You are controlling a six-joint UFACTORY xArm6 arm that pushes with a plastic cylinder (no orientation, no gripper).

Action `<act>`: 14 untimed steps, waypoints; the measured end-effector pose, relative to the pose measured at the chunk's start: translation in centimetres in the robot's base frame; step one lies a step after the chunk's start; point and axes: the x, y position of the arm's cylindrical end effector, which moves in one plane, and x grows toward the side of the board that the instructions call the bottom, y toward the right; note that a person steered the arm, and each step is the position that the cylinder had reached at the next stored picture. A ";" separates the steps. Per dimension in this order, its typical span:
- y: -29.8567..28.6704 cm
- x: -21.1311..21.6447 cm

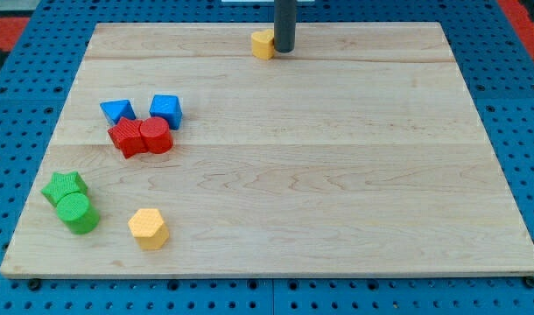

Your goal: Place yellow hexagon beside yellow heart at top center

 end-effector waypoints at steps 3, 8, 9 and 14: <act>5.3 19.4; -16.0 35.9; -19.8 34.6; -12.6 27.6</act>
